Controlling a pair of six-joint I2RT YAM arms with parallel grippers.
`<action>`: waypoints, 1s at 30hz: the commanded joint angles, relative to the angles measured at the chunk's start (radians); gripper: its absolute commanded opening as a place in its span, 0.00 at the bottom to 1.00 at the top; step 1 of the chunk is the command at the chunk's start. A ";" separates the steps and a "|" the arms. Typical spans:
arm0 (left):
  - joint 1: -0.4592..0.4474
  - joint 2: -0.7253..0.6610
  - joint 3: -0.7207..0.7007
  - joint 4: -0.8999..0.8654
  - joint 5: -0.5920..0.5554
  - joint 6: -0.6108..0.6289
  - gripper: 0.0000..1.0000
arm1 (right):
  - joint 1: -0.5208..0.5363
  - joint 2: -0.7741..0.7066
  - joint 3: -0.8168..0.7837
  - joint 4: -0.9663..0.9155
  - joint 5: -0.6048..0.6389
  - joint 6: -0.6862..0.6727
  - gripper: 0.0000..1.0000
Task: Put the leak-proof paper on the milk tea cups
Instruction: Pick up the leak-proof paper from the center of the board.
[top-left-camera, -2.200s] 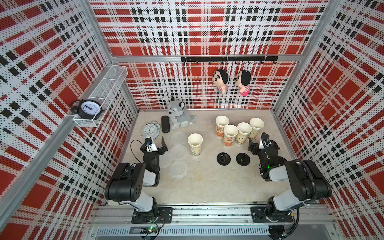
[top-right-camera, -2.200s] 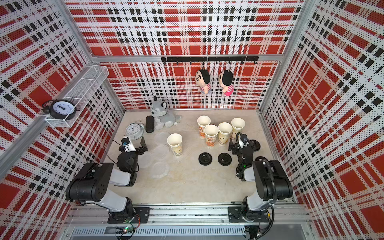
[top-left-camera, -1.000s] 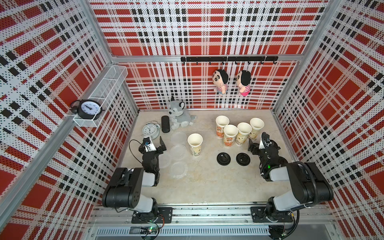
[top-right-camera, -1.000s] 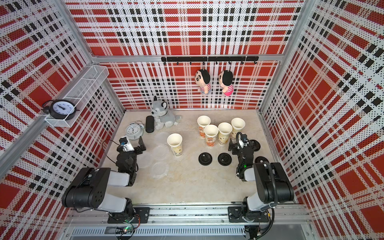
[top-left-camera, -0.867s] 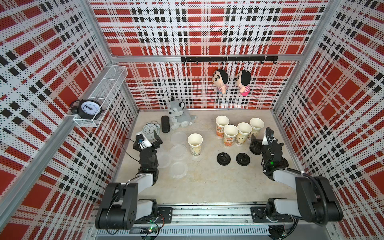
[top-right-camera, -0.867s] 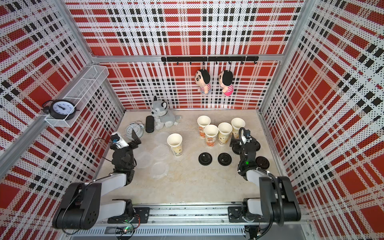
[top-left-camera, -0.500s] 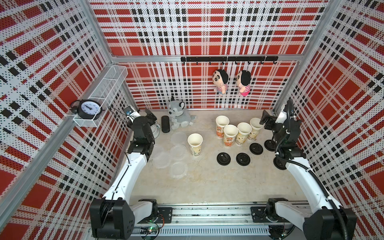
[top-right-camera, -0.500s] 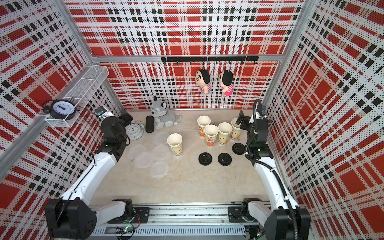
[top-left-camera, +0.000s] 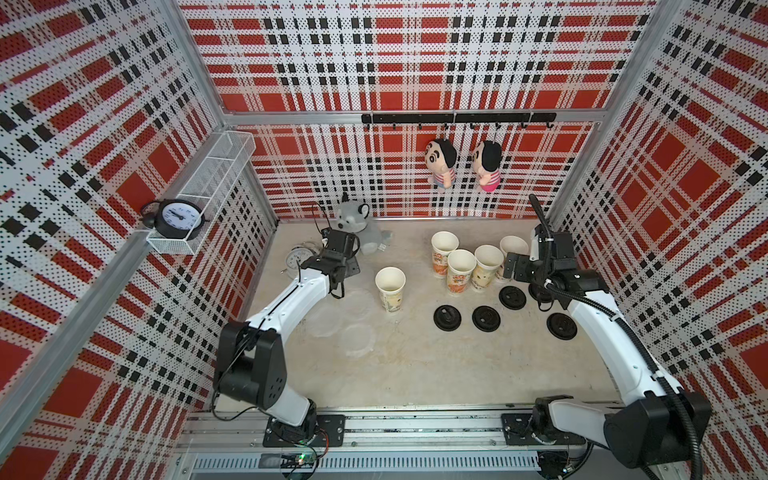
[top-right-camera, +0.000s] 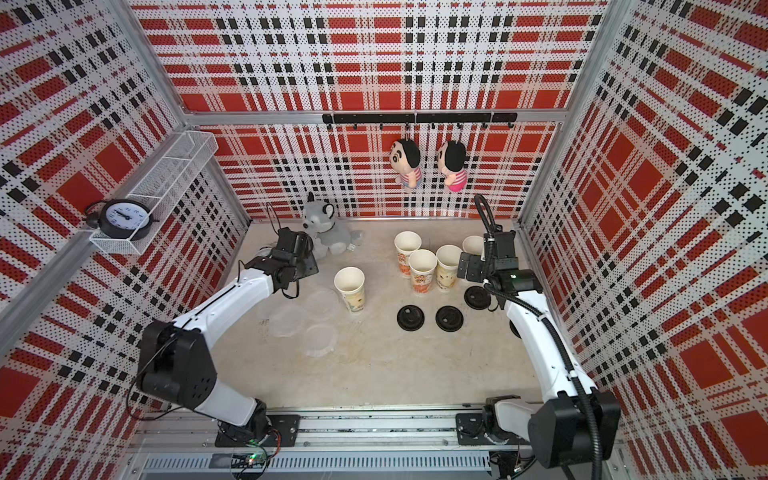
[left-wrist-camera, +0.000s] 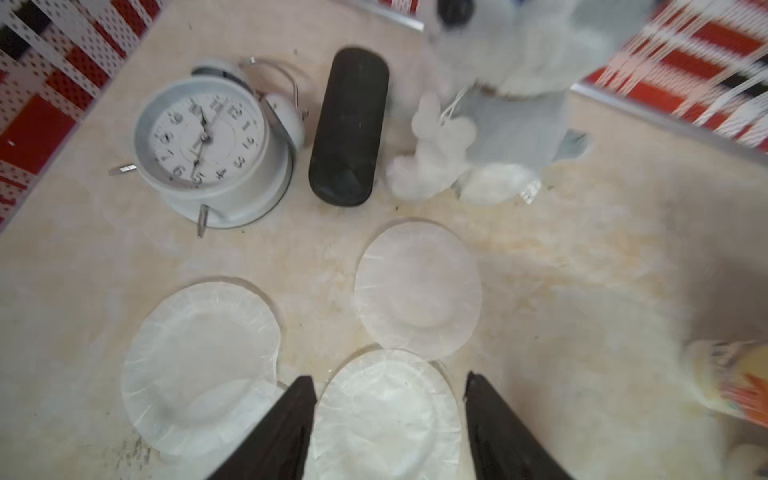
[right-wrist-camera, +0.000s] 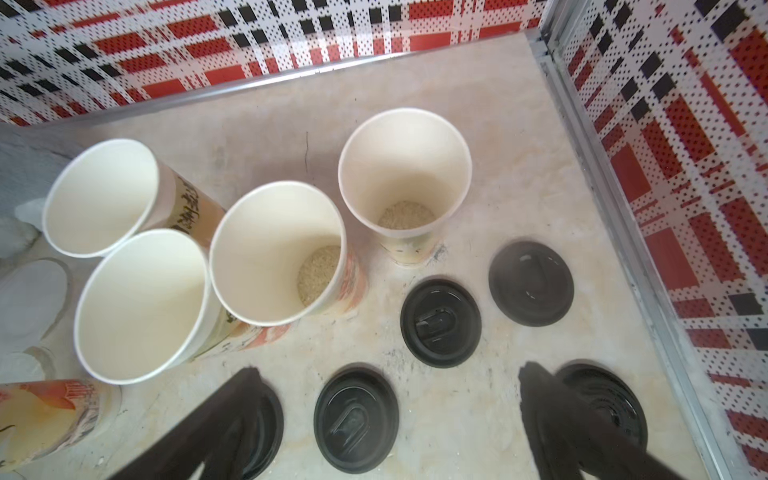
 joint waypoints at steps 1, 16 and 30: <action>0.018 0.034 0.019 0.001 0.026 -0.040 0.60 | 0.000 0.015 -0.001 -0.046 -0.039 0.006 0.99; 0.148 0.309 0.032 0.181 0.163 -0.042 0.44 | 0.002 0.109 0.004 -0.036 -0.060 0.016 0.98; 0.119 0.369 0.115 0.124 0.103 -0.026 0.46 | 0.003 0.123 0.004 -0.042 -0.058 0.008 0.99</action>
